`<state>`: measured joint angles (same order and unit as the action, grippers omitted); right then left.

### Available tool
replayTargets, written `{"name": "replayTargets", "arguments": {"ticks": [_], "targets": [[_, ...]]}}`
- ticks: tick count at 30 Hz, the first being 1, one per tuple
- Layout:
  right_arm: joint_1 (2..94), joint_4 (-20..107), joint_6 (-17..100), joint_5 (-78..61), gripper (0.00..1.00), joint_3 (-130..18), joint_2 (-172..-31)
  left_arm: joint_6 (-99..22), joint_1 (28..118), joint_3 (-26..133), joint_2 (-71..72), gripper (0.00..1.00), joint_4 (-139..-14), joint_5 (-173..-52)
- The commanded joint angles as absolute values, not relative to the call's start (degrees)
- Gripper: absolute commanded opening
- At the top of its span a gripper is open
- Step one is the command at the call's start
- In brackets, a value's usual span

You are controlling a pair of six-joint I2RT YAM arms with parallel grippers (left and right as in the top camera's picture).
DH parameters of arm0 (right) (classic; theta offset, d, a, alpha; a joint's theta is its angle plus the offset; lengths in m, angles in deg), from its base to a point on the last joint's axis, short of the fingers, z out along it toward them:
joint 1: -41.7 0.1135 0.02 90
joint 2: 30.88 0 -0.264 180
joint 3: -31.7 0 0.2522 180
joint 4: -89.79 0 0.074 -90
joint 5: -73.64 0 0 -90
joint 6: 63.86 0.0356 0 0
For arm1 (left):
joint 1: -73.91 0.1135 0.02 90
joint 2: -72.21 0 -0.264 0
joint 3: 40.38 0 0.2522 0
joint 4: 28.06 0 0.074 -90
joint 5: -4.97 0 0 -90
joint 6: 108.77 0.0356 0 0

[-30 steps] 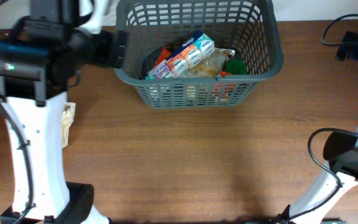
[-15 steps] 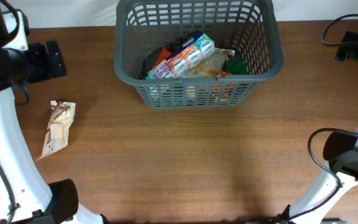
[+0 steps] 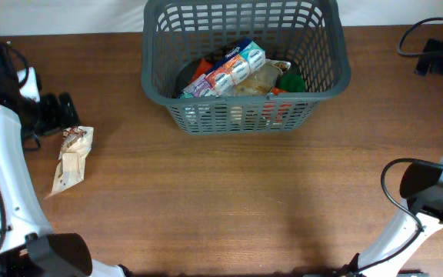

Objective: Pack container
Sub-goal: 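Withdraw the left gripper toward the dried mushroom bag, then lower the left gripper onto the clear dried mushroom bag and grasp it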

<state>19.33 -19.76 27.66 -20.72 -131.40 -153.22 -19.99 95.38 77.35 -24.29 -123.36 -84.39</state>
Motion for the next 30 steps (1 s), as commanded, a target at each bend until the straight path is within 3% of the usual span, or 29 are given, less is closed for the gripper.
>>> {"name": "replayTargets", "arguments": {"ticks": [1,5,13,19,30], "targets": [[19.2,-19.6,28.1,-20.0,0.99,-131.1,-153.9,-17.9,97.6,69.4,-22.5,0.99,-118.1,-84.9],[19.2,-19.6,28.1,-20.0,0.99,-131.1,-153.9,-8.6,97.7,57.8,-22.6,0.99,-107.1,-85.7],[19.2,-19.6,28.1,-20.0,0.99,-131.1,-153.9,-8.4,97.7,46.2,-22.6,0.99,-93.1,-82.3],[19.2,-19.6,28.1,-20.0,0.99,-131.1,-153.9,-8.3,97.7,45.6,-22.6,0.99,-92.4,-76.0],[19.2,-19.6,28.1,-20.0,0.99,-131.1,-153.9,-7.7,97.7,45.6,-23.8,0.99,-94.4,-78.2]]}}
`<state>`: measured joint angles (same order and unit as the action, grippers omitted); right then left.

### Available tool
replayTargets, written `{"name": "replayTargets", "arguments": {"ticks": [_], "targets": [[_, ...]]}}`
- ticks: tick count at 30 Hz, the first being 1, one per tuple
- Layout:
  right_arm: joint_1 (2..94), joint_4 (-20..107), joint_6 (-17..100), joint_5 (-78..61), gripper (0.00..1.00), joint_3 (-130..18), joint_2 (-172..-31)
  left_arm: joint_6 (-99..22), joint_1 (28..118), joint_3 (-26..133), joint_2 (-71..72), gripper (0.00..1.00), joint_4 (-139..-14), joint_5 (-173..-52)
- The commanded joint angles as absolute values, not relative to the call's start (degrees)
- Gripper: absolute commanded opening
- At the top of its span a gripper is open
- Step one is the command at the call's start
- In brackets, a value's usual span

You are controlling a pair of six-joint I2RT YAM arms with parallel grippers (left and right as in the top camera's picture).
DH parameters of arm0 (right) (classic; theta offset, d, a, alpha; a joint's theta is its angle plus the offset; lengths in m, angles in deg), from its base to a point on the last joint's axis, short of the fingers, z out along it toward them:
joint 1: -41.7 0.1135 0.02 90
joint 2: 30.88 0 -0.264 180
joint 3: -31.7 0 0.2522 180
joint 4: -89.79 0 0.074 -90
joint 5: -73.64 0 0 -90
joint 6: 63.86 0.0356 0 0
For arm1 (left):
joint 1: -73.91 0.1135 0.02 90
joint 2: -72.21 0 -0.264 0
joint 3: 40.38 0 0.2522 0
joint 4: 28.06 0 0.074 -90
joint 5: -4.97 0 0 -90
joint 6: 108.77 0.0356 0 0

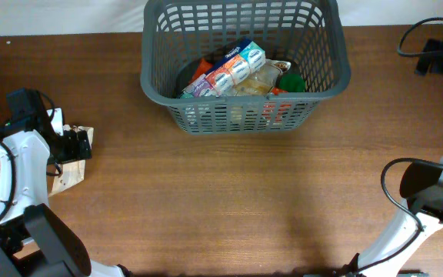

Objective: Pack container
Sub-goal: 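Lower the left gripper onto the clear dried mushroom bag and grasp it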

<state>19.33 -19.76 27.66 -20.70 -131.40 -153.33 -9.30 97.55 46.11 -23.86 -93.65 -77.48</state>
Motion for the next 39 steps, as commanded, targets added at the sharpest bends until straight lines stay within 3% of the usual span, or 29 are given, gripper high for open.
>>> {"name": "replayTargets", "arguments": {"ticks": [1,11,39], "targets": [[19.2,-19.6,28.1,-20.0,0.99,-131.1,-153.9,-6.5,97.7,45.6,-24.2,0.99,-94.9,-79.9],[19.2,-19.6,28.1,-20.0,0.99,-131.1,-153.9,0.1,97.7,45.6,-29.2,0.99,-95.9,-84.0],[19.2,-19.6,28.1,-20.0,0.99,-131.1,-153.9,3.4,103.7,45.6,-37.3,0.99,-90.1,-88.5]]}}
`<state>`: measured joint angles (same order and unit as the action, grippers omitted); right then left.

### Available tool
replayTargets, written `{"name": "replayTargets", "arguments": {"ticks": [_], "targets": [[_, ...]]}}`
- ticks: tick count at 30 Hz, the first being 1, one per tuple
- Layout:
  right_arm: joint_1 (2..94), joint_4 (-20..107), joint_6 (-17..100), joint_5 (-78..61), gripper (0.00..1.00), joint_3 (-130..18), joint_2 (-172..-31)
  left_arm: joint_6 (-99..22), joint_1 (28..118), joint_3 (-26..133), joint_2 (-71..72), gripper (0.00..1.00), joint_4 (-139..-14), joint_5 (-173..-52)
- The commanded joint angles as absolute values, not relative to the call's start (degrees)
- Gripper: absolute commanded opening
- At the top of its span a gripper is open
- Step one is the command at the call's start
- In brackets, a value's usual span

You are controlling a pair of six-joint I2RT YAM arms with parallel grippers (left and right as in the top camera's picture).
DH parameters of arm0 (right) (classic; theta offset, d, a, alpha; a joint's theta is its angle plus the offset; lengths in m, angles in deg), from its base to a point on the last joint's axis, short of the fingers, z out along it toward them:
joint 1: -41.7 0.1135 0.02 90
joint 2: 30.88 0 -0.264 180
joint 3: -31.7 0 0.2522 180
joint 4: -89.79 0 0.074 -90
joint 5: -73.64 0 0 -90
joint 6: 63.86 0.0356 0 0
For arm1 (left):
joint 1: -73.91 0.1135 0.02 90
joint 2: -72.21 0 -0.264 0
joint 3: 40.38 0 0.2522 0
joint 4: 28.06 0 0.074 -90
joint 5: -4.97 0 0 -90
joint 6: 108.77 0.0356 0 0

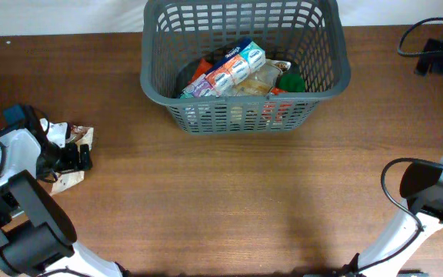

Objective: Pack container
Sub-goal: 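Lower the left gripper onto the clear dried mushroom bag and grasp it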

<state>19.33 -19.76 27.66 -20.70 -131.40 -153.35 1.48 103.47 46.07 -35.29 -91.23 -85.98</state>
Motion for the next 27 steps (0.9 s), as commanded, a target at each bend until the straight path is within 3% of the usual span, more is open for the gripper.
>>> {"name": "replayTargets", "arguments": {"ticks": [1,16,22,27], "targets": [[19.2,-19.6,28.1,-20.0,0.99,-131.1,-153.9,3.5,103.7,45.6,-37.6,0.99,-89.7,-88.5],[19.2,-19.6,28.1,-20.0,0.99,-131.1,-153.9,3.6,103.7,45.6,-42.3,1.00,-87.4,-88.5],[19.2,-19.6,28.1,-20.0,0.99,-131.1,-153.9,3.6,103.7,45.6,-42.3,0.92,-87.2,-88.5],[19.2,-19.6,28.1,-20.0,0.99,-131.1,-153.9,3.6,103.7,45.6,-42.3,0.92,-87.2,-88.6]]}}
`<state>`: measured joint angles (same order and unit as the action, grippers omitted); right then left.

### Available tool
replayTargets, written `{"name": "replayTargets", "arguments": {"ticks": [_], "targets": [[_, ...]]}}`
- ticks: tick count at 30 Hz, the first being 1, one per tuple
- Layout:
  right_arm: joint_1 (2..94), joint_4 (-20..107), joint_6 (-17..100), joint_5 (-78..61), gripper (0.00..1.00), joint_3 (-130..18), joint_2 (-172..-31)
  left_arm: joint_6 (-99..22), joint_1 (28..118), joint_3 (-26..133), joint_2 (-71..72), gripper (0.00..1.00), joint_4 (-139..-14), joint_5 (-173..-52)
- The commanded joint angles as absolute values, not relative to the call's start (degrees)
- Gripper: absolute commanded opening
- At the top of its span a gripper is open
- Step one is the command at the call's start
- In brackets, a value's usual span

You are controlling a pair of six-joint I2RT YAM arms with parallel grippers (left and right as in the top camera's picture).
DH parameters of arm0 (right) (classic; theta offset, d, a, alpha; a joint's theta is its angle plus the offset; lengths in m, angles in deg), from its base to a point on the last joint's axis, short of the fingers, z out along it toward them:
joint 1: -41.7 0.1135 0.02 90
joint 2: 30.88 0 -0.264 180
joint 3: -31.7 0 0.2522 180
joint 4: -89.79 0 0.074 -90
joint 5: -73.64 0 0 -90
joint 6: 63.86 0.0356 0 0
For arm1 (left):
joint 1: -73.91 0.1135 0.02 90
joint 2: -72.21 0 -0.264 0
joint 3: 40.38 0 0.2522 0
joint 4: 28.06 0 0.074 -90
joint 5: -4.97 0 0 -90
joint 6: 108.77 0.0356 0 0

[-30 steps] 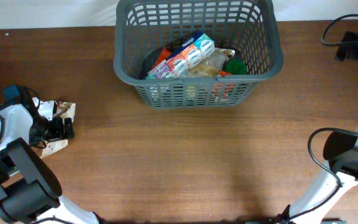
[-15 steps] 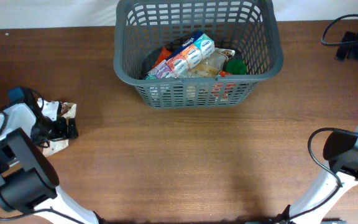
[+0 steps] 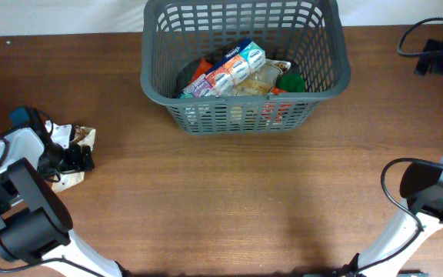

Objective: Pack container
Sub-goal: 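Lower the left gripper onto the clear dried mushroom bag and grasp it, then lift the mushroom bag with the left gripper and carry it over the basket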

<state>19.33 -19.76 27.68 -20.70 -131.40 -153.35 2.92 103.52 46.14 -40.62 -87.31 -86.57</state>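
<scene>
A grey mesh basket (image 3: 325,85) stands at the back centre, holding a long blue-and-white pack (image 3: 225,69), a clear bag, and green and orange items. A pale snack packet (image 3: 69,180) lies on the wooden table at the far left. My left gripper (image 3: 78,159) is down across the packet's middle, its black fingers (image 3: 86,161) pinched on it. My right gripper (image 3: 434,56) sits at the far right back edge, away from everything; its jaws are too small to read.
The left arm's white links (image 3: 18,146) and dark base (image 3: 21,215) fill the left front corner. The right arm's base (image 3: 429,192) and cables stand at the right edge. The brown table (image 3: 229,200) runs between packet and basket.
My left gripper has stayed on the snack packet and its fingers look closer together. The packet's top end has shifted slightly to the right. The right arm has not moved.
At first my left gripper was behind and left of the packet, apart from it. Then it stood over the packet's upper end. Later it was lowered onto the packet's middle, where it now pinches it. The basket and right arm stayed unchanged.
</scene>
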Motion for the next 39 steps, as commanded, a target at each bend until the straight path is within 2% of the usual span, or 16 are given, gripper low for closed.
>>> {"name": "replayTargets", "arguments": {"ticks": [1,4,7,9,10,13,16,18,25,29,33,39], "targets": [[19.2,-19.6,28.1,-20.0,0.99,-131.1,-153.9,3.6,103.7,45.6,-42.3,0.92,-87.2,-88.5],[19.2,-19.6,28.1,-20.0,0.99,-131.1,-153.9,3.6,103.7,45.6,-42.3,0.90,-87.2,-88.5],[19.2,-19.6,28.1,-20.0,0.99,-131.1,-153.9,3.6,103.7,45.6,-42.3,0.61,-87.0,-88.5],[19.2,-19.6,28.1,-20.0,0.99,-131.1,-153.9,3.2,103.7,45.6,-42.3,0.45,-86.7,-88.5],[19.2,-19.6,28.1,-20.0,0.99,-131.1,-153.9,3.1,103.7,45.6,-42.3,0.39,-86.5,-88.5],[19.2,-19.6,28.1,-20.0,0.99,-131.1,-153.9,3.1,103.7,45.7,-42.3,0.32,-86.1,-88.5],[19.2,-19.6,28.1,-20.0,0.99,-131.1,-153.9,1.3,103.7,46.1,-42.3,0.10,-85.8,-88.5],[19.2,-19.6,28.1,-20.0,0.99,-131.1,-153.9,-0.7,103.7,47.2,-42.3,0.02,-85.8,-88.6],[19.2,-19.6,28.1,-20.0,0.99,-131.1,-153.9,-3.3,103.6,60.9,-41.8,0.02,-93.1,-97.0],[19.2,-19.6,28.1,-20.0,0.99,-131.1,-153.9,-3.3,102.3,76.5,-40.8,0.02,-103.0,-100.6],[19.2,-19.6,28.1,-20.0,0.99,-131.1,-153.9,-3.3,98.3,92.8,-38.4,0.02,-110.3,-104.1],[19.2,-19.6,28.1,-20.0,0.99,-131.1,-153.9,-3.3,88.2,106.7,-34.0,0.02,-109.5,-111.1]]}}
